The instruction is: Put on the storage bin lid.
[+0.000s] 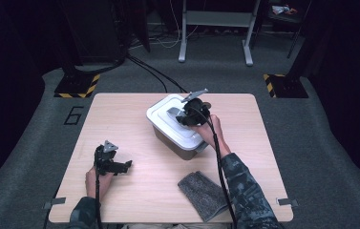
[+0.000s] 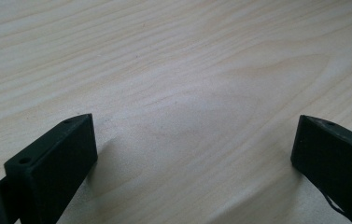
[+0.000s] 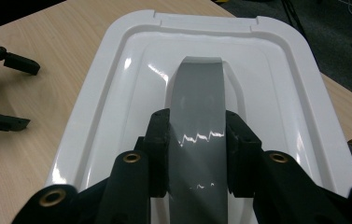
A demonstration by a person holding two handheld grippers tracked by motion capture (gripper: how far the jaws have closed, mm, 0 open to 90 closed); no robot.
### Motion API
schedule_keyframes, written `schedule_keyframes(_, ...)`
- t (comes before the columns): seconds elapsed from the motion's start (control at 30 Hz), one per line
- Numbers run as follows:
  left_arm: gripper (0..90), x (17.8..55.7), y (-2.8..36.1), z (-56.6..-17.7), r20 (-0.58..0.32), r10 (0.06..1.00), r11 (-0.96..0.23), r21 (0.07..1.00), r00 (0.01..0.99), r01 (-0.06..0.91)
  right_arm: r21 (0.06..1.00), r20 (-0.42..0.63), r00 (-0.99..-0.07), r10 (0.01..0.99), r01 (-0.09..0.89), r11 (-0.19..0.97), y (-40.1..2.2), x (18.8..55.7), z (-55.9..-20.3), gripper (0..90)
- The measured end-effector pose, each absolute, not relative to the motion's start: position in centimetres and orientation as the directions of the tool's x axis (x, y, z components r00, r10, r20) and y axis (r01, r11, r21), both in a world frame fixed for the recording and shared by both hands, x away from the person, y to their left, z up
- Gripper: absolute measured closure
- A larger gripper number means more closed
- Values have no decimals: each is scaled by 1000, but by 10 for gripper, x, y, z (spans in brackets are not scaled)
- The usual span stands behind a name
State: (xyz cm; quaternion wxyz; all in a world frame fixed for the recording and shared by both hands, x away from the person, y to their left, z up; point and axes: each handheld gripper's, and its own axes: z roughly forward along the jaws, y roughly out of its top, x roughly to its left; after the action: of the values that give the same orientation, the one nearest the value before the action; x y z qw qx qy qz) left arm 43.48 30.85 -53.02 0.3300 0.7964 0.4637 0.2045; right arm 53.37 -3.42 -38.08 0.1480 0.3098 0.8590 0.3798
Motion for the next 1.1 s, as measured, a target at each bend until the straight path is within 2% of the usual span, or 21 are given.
schedule_keyframes(0.07, 0, 435, 309, -530, 19, 874, -352, 715, 486, 604, 743, -17, -763, 646, 423, 519, -34, 534, -381, 655)
schedule_keyframes(0.37, 0, 435, 309, -530, 19, 874, -352, 716, 486, 604, 755, -23, -744, 668, 425, 499, -47, 531, -372, 344)
schedule_keyframes(0.67, 0, 435, 308, -531, 20, 874, -350, 718, 485, 602, 781, -39, -726, 687, 407, 474, -82, 518, -356, 153)
schedule_keyframes(1.1, 0, 435, 308, -531, 21, 876, -348, 720, 483, 601, 789, -84, -663, 744, 412, 456, -138, 490, -352, 116)
